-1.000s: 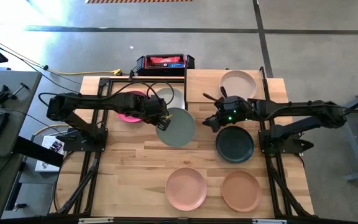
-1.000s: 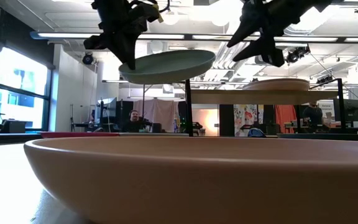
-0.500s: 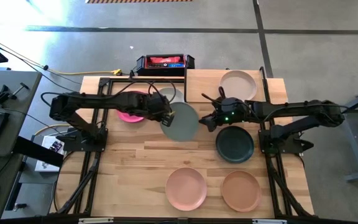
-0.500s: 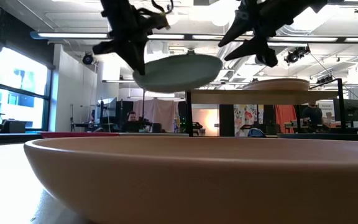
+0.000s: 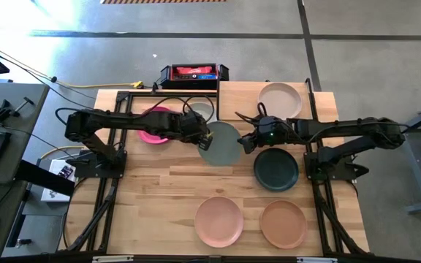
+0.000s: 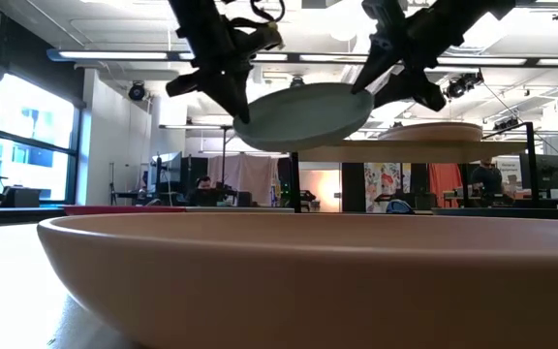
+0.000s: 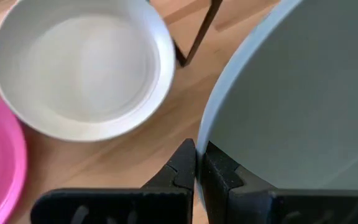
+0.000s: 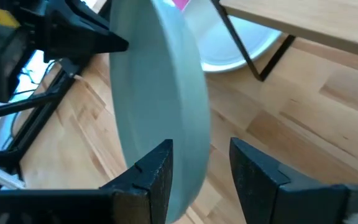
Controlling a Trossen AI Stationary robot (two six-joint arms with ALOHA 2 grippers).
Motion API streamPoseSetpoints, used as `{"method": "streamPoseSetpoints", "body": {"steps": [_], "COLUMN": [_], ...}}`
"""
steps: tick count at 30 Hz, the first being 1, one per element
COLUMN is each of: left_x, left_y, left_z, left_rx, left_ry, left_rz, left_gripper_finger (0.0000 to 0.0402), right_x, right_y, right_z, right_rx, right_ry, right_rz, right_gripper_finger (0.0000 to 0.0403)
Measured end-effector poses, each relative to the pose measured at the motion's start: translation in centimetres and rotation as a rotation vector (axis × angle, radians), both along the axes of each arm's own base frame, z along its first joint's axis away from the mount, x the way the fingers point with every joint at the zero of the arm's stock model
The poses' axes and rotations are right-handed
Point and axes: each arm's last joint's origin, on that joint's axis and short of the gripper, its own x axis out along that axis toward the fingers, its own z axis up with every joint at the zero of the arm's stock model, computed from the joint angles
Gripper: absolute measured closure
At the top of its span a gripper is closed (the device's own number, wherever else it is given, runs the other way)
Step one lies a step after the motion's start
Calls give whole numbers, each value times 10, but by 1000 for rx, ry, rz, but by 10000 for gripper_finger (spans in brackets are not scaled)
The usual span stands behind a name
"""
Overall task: Place and stack plates onto a shelf
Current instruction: Stack the gray plate on top of the white plate
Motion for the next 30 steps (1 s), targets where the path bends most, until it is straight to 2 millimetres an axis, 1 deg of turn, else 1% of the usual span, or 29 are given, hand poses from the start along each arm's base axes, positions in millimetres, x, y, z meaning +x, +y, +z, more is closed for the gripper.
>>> {"method": "streamPoseSetpoints", "body": {"steps": [3, 6, 9, 13, 15, 19, 24, 30], "left_x": [2, 5, 7, 7, 7, 7, 7, 7], "left_y": [0, 0, 0, 0, 0, 0, -1, -1], "left_z": [1, 3, 4, 4, 4, 4, 4, 4], "left_rx": [3, 14, 23, 24, 24, 22, -1, -27], "left_ry": [-26, -51, -71, -74, -74, -74, -76, -69], "left_rz": [-1, -17, -28, -33, -32, -34, -47, -98], "left_gripper_finger": [401, 401, 397, 394, 394, 393, 392, 381], "right_x": [0, 0, -1, -1, -1, -1, -2, -2], "right_y": [0, 0, 0, -1, -1, 0, 0, 0], "right_z": [0, 0, -1, -1, -1, -1, -2, -2], "right_rx": [-10, -10, -10, -12, -21, -10, -12, -9], "right_ry": [1, 3, 9, 14, 22, 21, 29, 28], "right_rz": [-15, -15, -15, -15, -9, -13, -8, -1], "right_gripper_finger": [269, 287, 321, 376, 391, 385, 396, 395]}}
